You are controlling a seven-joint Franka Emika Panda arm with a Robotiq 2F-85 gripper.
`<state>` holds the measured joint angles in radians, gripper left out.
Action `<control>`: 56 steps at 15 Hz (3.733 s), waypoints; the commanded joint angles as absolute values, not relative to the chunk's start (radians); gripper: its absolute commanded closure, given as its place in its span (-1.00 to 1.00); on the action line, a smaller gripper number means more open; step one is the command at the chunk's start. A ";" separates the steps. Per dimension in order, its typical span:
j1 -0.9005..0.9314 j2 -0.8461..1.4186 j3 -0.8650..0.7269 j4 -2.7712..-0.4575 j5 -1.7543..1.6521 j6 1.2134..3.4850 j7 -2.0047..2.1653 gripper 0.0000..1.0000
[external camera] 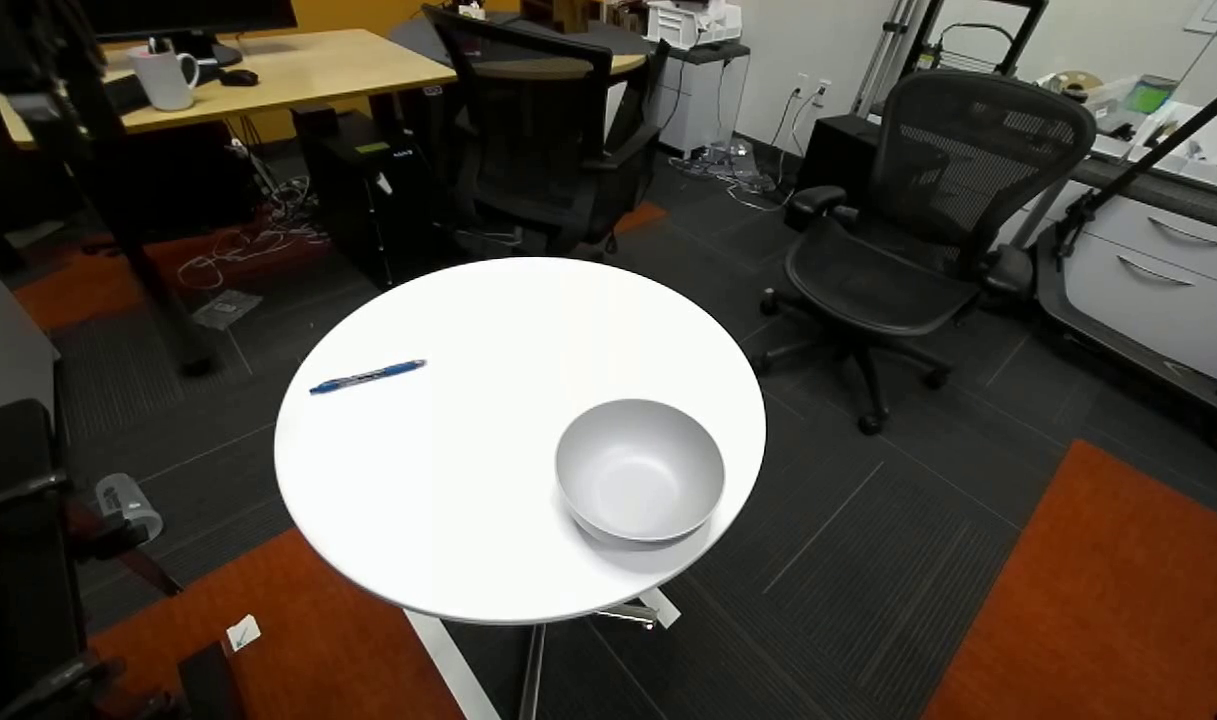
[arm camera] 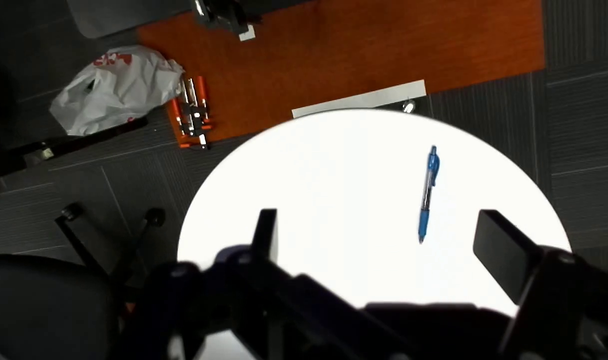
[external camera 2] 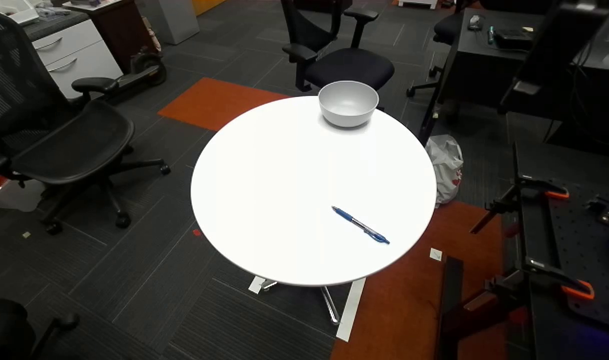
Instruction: Put the pen on the table inside the bowl
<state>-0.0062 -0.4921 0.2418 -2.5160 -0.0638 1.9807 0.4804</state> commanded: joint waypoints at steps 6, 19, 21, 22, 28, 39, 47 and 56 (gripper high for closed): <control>-0.004 -0.107 0.233 -2.500 -0.174 2.349 0.630 -1.00; 0.115 0.293 0.057 -2.310 -0.230 2.624 0.648 -1.00; 0.133 0.329 0.045 -2.282 -0.213 2.623 0.632 -1.00; 0.140 0.346 0.039 -2.269 -0.208 2.623 0.626 -1.00; 0.147 0.422 0.030 -2.219 -0.115 2.618 0.556 -1.00; 0.129 0.507 0.026 -2.185 0.039 2.599 0.392 -1.00; 0.131 0.530 0.026 -2.178 0.058 2.593 0.382 -1.00; 0.131 0.546 0.030 -2.180 0.060 2.595 0.375 0.00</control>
